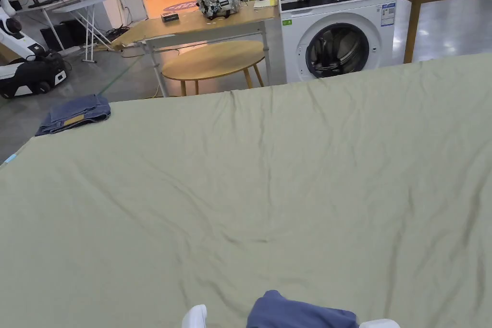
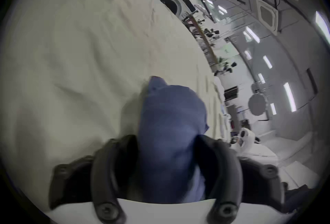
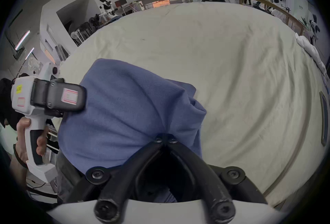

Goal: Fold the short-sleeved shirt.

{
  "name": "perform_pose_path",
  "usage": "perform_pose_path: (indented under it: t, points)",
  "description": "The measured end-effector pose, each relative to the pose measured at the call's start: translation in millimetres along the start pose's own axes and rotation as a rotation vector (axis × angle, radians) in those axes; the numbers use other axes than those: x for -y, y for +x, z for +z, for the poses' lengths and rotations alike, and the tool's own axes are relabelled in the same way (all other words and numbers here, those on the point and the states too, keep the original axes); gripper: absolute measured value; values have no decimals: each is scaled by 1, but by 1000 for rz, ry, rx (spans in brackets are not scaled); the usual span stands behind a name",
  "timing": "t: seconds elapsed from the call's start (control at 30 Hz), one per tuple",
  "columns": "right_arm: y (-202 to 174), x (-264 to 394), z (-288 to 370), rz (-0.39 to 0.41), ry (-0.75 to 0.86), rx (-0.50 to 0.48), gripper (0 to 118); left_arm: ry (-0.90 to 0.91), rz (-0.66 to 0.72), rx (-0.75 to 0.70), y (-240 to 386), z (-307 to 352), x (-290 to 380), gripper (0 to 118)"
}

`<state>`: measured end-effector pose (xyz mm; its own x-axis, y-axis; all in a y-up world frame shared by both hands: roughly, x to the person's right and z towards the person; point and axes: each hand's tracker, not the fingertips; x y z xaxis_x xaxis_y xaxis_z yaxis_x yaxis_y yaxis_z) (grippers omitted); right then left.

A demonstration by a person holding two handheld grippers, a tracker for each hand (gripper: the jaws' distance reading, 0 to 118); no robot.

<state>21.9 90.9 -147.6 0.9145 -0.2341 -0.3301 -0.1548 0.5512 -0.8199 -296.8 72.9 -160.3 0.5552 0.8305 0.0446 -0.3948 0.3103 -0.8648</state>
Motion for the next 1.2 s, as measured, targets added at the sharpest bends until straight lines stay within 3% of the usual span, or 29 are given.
perform_pose_path:
  t: [0.13,0.23,0.37,0.47,0.57,0.67,0.73,0.77,0.8,0.87,1.0,1.07,1.2]
  points:
    - [2,-3,16,-51,54,-42,0,58,27,-97,4,11,2,29]
    - [8,-3,53,-40,231,-199,0,157,34,-39,18,62,-8,28]
    - [18,-9,63,-71,159,-175,0,309,-13,-146,2,171,-44,28]
    - [23,-5,68,-110,144,-181,0,427,32,-359,-27,252,-64,28]
    - [24,0,65,-92,103,-150,0,454,78,-515,-68,301,-82,28]
    - [22,-2,63,-91,83,-142,0,512,128,-478,-92,309,-93,32]
    - [22,-4,66,-106,81,-163,0,502,66,-583,-96,307,-100,76]
    - [23,-5,68,-109,82,-164,0,538,34,-677,-91,309,-102,87]
    - [25,-7,72,-102,95,-151,0,524,-16,-780,-85,315,-107,87]
    - [30,-11,84,-71,160,-104,0,591,-58,-832,-58,327,-108,87]
    - [49,-36,102,-3,264,-44,0,773,-169,-796,12,361,-94,87]
    - [55,-53,113,21,324,27,0,835,-323,-764,61,358,-82,87]
    - [58,-81,144,57,478,73,0,891,-587,-792,140,319,-52,87]
